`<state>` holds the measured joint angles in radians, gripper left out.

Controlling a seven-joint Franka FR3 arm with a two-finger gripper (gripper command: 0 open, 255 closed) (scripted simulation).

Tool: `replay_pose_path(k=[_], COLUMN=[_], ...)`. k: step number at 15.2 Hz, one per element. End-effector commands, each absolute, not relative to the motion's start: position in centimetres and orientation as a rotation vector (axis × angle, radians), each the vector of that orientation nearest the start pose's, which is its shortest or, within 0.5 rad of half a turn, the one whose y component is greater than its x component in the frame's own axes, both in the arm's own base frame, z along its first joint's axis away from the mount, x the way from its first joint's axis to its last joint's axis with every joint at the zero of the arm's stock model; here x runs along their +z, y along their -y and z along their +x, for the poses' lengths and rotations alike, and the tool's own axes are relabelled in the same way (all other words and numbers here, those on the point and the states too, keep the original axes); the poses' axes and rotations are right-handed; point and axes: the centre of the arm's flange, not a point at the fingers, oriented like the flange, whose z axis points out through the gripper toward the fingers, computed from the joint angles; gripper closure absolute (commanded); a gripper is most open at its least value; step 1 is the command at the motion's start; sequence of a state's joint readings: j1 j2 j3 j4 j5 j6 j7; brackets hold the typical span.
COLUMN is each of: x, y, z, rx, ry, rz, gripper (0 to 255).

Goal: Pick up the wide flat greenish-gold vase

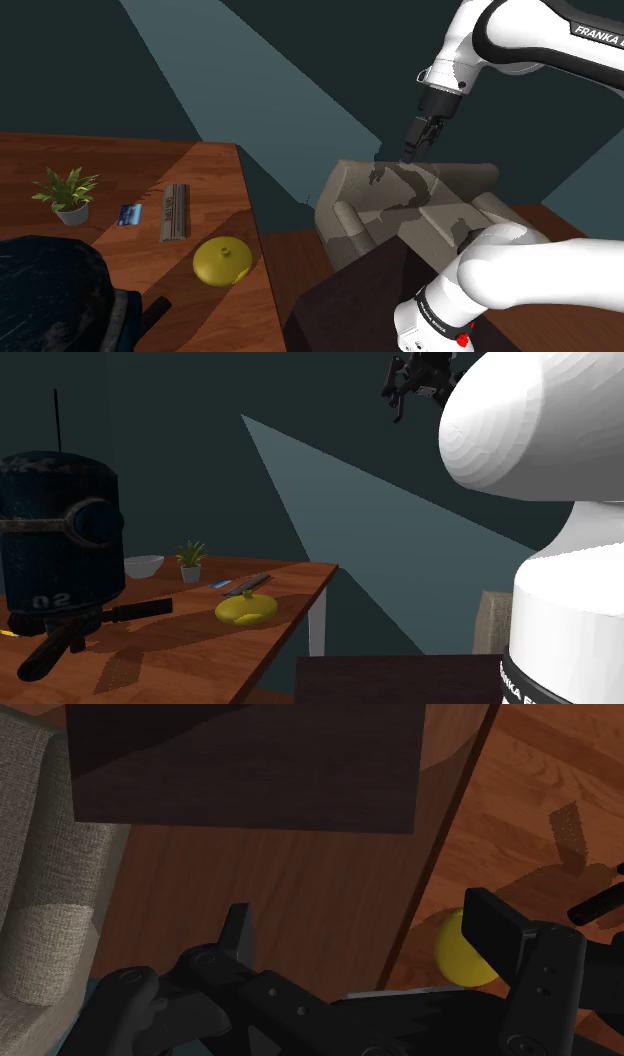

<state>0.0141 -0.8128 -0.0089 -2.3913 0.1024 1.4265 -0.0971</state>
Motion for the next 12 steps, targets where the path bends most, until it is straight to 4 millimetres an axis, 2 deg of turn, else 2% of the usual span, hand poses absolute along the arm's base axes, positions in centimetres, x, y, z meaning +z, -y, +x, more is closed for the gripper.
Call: replay_pose_path(k=[1,12], x=[57.1,48.1], y=[-1.3,-11.8], z=[28.3,31.7], rx=[0.222,0.144], ry=[0.170,0.120], rz=[-3.013,-3.031], gripper=[0,0])
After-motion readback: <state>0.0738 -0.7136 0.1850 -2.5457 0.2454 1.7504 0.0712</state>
